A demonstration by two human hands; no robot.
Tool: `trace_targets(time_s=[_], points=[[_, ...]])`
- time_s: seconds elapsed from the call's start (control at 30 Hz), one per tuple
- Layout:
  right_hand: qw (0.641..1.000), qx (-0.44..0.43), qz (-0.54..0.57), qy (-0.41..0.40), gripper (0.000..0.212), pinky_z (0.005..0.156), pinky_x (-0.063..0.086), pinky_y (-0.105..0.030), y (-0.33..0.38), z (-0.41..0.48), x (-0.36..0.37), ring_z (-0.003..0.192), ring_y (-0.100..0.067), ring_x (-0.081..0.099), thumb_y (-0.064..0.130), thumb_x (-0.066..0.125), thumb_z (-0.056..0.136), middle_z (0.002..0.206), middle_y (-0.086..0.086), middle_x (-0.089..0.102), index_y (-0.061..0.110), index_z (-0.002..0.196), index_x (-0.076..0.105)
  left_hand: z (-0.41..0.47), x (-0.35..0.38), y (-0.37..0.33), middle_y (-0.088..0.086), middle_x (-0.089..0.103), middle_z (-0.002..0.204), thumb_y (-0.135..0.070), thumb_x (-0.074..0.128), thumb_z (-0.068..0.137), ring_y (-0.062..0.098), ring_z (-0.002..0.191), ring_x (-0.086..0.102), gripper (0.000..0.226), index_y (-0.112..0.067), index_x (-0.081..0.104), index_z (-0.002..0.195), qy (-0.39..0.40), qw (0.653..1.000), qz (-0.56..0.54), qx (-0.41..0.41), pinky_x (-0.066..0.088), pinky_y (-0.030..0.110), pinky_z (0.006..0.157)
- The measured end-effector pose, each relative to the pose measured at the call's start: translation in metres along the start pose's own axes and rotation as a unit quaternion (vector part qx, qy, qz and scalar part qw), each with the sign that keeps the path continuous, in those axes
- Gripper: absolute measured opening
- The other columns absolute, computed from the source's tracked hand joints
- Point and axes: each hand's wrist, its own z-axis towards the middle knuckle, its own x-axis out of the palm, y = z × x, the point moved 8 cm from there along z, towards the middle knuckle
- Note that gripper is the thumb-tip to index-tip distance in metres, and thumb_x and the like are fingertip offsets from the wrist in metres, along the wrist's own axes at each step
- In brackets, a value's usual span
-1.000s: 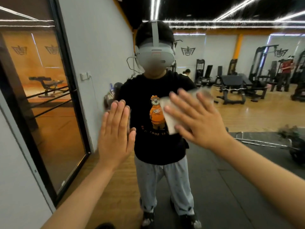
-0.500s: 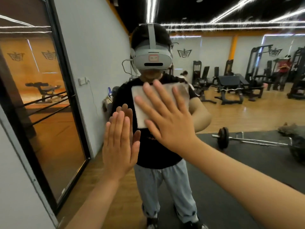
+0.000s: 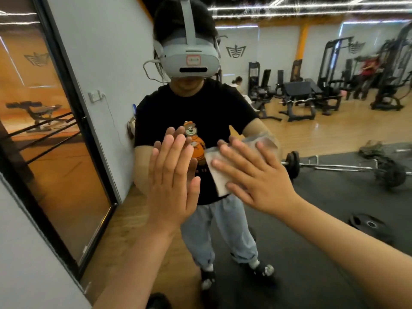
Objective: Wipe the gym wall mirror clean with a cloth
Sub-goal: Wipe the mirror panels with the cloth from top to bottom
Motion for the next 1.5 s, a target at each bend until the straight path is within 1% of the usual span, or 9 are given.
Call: trace_targets(time_s=[0.33,0.57,0.7,0.77,0.93,1.13,1.27,1.4,1.5], points=[[0.977,0.189,0.029,-0.095,0.054,0.122,0.013,-0.053,-0.013,0.111,-0.037,0.149,-0.032,0.024,0.034,0.043,0.102,0.159,-0.012,0.032,0.017,0.152,0.036,-0.045,-0.005,0.02,0.017,0.026,0.155,-0.024,0.039,0.097,0.019,0.153,0.005,0.055,-0.001,0.03,0.146,-0.001,0.992,0.069,-0.103,0.007,0.044,0.124],[0.999,0.022,0.035,-0.016,0.053,0.123,0.005,-0.046,0.05,0.04,0.007,0.151,-0.021,0.016,0.038,0.033,0.103,0.16,-0.003,0.031,0.023,0.154,0.034,-0.047,0.0,0.022,0.002,0.017,0.163,-0.036,0.023,0.105,0.019,0.153,0.008,0.054,-0.001,0.031,0.146,-0.016,0.993,0.065,-0.101,0.007,0.045,0.123],[0.996,-0.072,0.002,0.05,0.06,0.124,-0.007,-0.044,0.088,-0.028,0.043,0.152,-0.02,-0.009,0.039,0.033,0.104,0.165,-0.001,-0.002,0.022,0.158,0.011,-0.047,0.001,0.023,-0.005,0.003,0.166,-0.04,0.027,0.104,0.021,0.153,0.004,0.059,-0.002,0.025,0.149,0.01,0.992,0.077,-0.101,0.006,0.048,0.123],[0.995,-0.084,0.003,0.054,0.062,0.123,-0.009,-0.043,0.09,-0.042,0.047,0.152,-0.019,-0.011,0.039,0.033,0.104,0.164,0.0,-0.007,0.022,0.158,0.007,-0.047,0.0,0.023,0.002,0.004,0.166,-0.039,0.033,0.103,0.021,0.153,0.0,0.061,-0.002,0.022,0.15,0.033,0.989,0.099,-0.102,0.007,0.05,0.123],[0.999,-0.037,0.027,0.024,0.056,0.123,0.002,-0.04,0.046,-0.065,0.038,0.152,-0.015,-0.002,0.037,0.037,0.104,0.163,0.005,0.01,0.027,0.157,0.019,-0.048,-0.002,0.007,0.023,0.012,0.159,-0.028,0.044,0.098,0.022,0.153,-0.003,0.065,0.003,0.018,0.15,0.06,0.982,0.101,-0.145,0.006,0.053,0.123],[1.0,0.016,-0.017,-0.001,0.055,0.121,0.006,-0.043,-0.062,-0.133,0.016,0.153,-0.019,0.006,0.039,0.031,0.106,0.167,0.002,0.004,0.029,0.158,0.019,-0.07,0.034,-0.039,0.008,0.001,0.166,-0.029,0.041,0.098,0.023,0.154,-0.002,0.064,-0.001,0.018,0.151,0.122,0.983,0.12,-0.07,0.001,0.045,0.124],[0.998,0.053,-0.039,-0.02,0.057,0.123,0.005,-0.043,-0.13,-0.171,0.001,0.153,-0.022,0.009,0.039,0.036,0.103,0.167,0.0,0.008,0.027,0.158,0.023,-0.075,0.048,-0.041,0.004,-0.011,0.166,-0.03,0.037,0.097,0.025,0.153,-0.007,0.065,0.001,0.016,0.151,0.105,0.981,0.15,-0.065,-0.002,0.044,0.124],[0.993,0.106,-0.035,-0.026,0.057,0.124,0.002,-0.044,-0.146,-0.182,-0.001,0.154,-0.023,0.005,0.039,0.033,0.104,0.167,0.0,0.005,0.027,0.158,0.02,-0.077,0.054,-0.04,0.005,-0.013,0.165,-0.035,0.025,0.101,0.026,0.153,-0.009,0.069,-0.008,-0.004,0.157,0.091,0.982,0.161,-0.043,-0.003,0.045,0.124],[0.984,0.177,-0.008,-0.03,0.06,0.123,-0.003,-0.045,-0.135,-0.181,0.004,0.154,-0.022,-0.002,0.039,0.03,0.103,0.167,0.002,-0.004,0.028,0.159,0.011,-0.076,0.055,-0.041,0.005,-0.014,0.165,-0.036,0.022,0.101,0.026,0.153,-0.009,0.068,-0.01,-0.006,0.157,0.081,0.983,0.159,-0.045,-0.002,0.046,0.124]])
